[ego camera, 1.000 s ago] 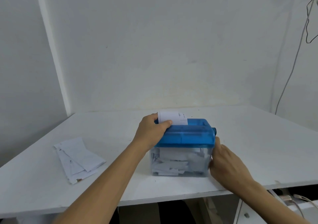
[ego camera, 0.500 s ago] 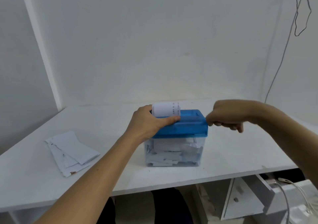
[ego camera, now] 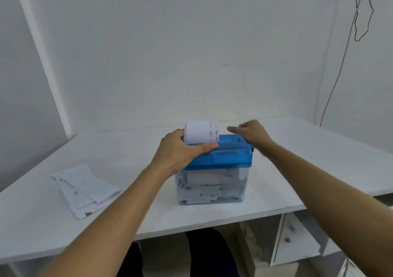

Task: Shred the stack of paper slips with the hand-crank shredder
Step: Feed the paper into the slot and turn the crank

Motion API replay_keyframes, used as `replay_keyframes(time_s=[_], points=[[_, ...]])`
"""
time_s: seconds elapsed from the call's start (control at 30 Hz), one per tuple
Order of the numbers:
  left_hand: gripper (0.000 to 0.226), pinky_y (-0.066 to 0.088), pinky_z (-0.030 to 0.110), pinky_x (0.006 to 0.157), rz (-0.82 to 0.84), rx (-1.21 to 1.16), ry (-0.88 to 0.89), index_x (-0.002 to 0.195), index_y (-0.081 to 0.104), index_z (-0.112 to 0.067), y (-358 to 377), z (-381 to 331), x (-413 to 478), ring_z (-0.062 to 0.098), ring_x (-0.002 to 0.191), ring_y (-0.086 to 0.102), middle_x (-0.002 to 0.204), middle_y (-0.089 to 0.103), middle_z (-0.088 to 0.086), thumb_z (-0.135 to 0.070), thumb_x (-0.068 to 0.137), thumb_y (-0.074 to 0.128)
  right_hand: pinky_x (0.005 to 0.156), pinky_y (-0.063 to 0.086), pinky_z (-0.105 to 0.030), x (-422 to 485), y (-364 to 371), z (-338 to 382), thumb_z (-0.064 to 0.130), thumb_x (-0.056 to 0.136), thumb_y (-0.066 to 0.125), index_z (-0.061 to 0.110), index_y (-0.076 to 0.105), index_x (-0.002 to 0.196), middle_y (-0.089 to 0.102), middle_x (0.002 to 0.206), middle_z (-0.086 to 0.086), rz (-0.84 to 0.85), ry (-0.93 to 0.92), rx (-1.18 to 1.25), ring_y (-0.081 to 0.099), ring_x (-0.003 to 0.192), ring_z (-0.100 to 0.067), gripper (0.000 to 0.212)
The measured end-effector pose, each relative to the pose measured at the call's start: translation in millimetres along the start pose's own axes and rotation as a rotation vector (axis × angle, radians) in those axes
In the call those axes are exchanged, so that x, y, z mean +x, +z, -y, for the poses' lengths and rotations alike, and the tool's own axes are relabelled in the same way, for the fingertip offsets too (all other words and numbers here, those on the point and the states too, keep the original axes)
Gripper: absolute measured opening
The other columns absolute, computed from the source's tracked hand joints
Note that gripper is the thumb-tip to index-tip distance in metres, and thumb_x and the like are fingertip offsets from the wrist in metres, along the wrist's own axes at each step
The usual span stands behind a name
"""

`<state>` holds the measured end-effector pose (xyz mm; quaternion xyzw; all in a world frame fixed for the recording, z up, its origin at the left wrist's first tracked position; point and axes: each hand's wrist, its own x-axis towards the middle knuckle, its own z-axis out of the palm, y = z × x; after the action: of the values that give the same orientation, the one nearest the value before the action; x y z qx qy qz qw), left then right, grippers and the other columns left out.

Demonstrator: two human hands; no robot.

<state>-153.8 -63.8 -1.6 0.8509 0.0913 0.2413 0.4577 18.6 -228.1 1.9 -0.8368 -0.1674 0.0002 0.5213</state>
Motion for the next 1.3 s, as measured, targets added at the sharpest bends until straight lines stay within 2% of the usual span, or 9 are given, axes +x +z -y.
replay_keyframes(time_s=[0.13,0.3,0.4,0.67,0.8,0.93,1.07,1.2,1.3], points=[[0.101,0.048,0.016,0.072,0.017,0.059,0.017,0.128,0.060,-0.032,2,1,-1,0.001,0.099,0.059,0.115,0.064,-0.019,-0.083,0.041,0.074,0.060,0.043,-0.034,-13,13,-39,0.018,0.096,0.060,0.005,0.057,0.075,0.057,0.069,-0.012,0.066,0.113,0.134,0.050,0.060,-0.021,0.025],[0.111,0.051,0.045,0.096,-0.020,0.206,-0.011,0.121,0.060,-0.039,2,2,1,0.014,0.107,0.061,0.116,0.065,-0.019,-0.103,0.030,0.059,0.056,0.051,-0.029,-35,7,-44,0.028,0.102,0.057,0.002,0.059,0.075,0.063,0.067,-0.010,-0.015,0.084,0.070,0.059,0.057,-0.019,0.037],[0.096,0.046,0.048,0.099,-0.052,0.282,-0.028,0.111,0.058,-0.043,3,-1,0,0.015,0.103,0.058,0.110,0.063,-0.021,-0.102,0.035,0.056,0.044,0.045,-0.021,-60,1,-43,0.015,0.103,0.052,0.002,0.063,0.081,0.065,0.062,-0.008,0.044,0.085,-0.055,0.057,0.043,-0.012,0.028],[0.089,0.041,0.048,0.099,-0.033,0.381,-0.079,0.106,0.053,-0.036,2,-12,-4,0.019,0.101,0.055,0.109,0.059,-0.013,-0.098,0.042,0.054,0.047,0.040,-0.018,-118,-25,-44,0.029,0.107,0.043,0.006,0.060,0.085,0.058,0.061,-0.001,0.111,-0.071,0.036,0.050,0.047,-0.007,0.036],[0.100,0.044,0.050,0.103,0.010,0.325,-0.112,0.112,0.050,-0.036,-1,-12,1,0.022,0.106,0.057,0.112,0.058,-0.014,-0.103,0.038,0.054,0.047,0.033,-0.025,-129,-44,-31,0.013,0.099,0.056,0.003,0.048,0.084,0.045,0.058,-0.004,0.149,-0.163,0.315,0.037,0.052,-0.015,0.020],[0.131,0.047,0.051,0.105,0.020,0.219,-0.099,0.130,0.054,-0.036,-2,-10,3,0.023,0.113,0.058,0.126,0.062,-0.011,-0.107,0.020,0.052,0.048,0.038,-0.027,-123,-55,-31,0.014,0.098,0.060,0.000,0.050,0.097,0.048,0.055,-0.005,0.231,-0.337,0.311,0.039,0.051,-0.019,0.016],[0.124,0.046,0.050,0.103,0.042,0.319,-0.062,0.128,0.055,-0.038,0,-14,-1,0.020,0.110,0.058,0.124,0.063,-0.013,-0.107,0.025,0.050,0.046,0.027,-0.028,-123,-50,-30,0.029,0.093,0.056,0.005,0.047,0.092,0.038,0.055,0.000,0.263,-0.414,0.461,0.028,0.049,-0.015,0.026],[0.116,0.049,0.043,0.102,0.053,0.240,-0.066,0.125,0.057,-0.036,-2,-10,-1,0.018,0.112,0.059,0.123,0.063,-0.013,-0.099,0.027,0.063,0.043,0.030,-0.023,-107,-47,1,0.030,0.101,0.054,0.010,0.048,0.085,0.049,0.059,0.002,0.085,-0.411,0.419,0.033,0.048,-0.012,0.027],[0.075,0.053,0.040,0.096,0.088,0.206,0.000,0.099,0.056,-0.044,-3,-11,-1,0.014,0.107,0.060,0.107,0.061,-0.021,-0.090,0.043,0.074,0.045,0.036,-0.023,-78,-47,19,0.032,0.102,0.054,0.012,0.051,0.078,0.055,0.056,0.007,-0.038,-0.327,0.287,0.040,0.047,-0.011,0.032]])
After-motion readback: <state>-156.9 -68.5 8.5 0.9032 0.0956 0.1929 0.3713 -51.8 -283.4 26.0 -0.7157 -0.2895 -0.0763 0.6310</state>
